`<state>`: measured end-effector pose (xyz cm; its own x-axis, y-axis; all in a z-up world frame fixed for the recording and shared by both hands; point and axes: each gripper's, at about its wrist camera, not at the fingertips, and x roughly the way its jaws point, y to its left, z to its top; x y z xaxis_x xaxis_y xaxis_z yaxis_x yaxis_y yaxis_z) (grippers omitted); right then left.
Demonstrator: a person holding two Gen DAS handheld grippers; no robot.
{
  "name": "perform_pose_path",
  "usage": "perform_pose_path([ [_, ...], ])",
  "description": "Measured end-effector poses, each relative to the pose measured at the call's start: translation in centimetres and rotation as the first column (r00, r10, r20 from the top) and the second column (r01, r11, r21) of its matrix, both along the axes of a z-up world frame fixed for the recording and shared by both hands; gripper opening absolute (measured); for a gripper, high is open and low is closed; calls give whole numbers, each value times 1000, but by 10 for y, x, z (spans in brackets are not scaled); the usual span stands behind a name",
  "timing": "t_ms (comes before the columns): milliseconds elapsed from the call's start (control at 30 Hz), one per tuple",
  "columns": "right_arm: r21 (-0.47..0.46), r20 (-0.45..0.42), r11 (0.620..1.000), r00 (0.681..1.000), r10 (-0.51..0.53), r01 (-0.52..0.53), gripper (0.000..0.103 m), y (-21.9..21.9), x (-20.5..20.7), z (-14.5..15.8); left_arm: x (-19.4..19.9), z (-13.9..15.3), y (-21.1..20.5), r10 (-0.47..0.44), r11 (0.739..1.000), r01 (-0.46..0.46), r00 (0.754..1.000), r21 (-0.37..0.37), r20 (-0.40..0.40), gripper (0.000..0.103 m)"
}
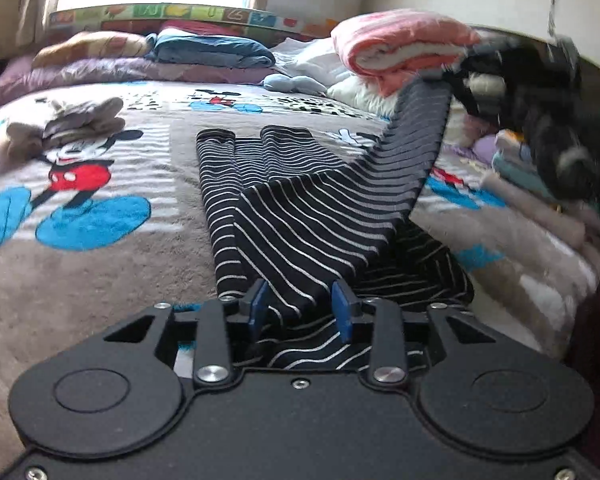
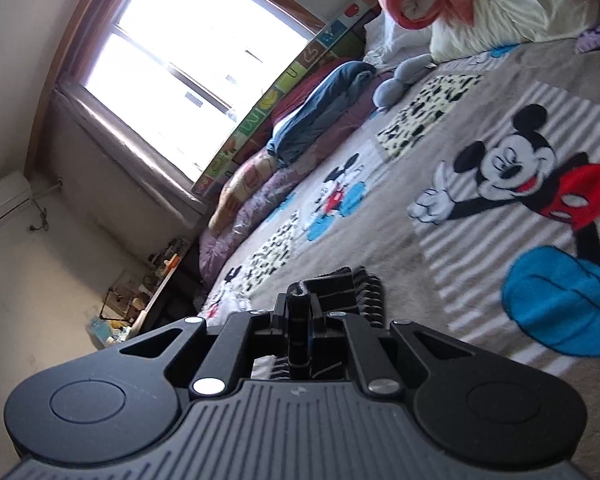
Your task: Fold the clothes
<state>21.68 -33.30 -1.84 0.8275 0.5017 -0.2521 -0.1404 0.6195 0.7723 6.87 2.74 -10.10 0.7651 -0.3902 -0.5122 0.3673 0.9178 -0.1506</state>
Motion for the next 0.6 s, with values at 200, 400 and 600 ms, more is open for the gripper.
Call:
perform_pose_path([
  [200, -28, 4, 1000, 1000, 12, -12, 10, 18, 13, 25, 4, -6, 0, -48, 998, 48, 999, 37, -2, 60],
  [400, -64, 6, 998, 1000, 16, -15, 10, 41, 28, 43, 2, -4, -2, -71, 994, 65, 995, 83, 72, 60],
  [600, -99, -5, 995, 1000, 18, -18, 10, 65, 51, 53, 8, -10, -3, -110, 992, 106, 993, 76, 52, 60],
])
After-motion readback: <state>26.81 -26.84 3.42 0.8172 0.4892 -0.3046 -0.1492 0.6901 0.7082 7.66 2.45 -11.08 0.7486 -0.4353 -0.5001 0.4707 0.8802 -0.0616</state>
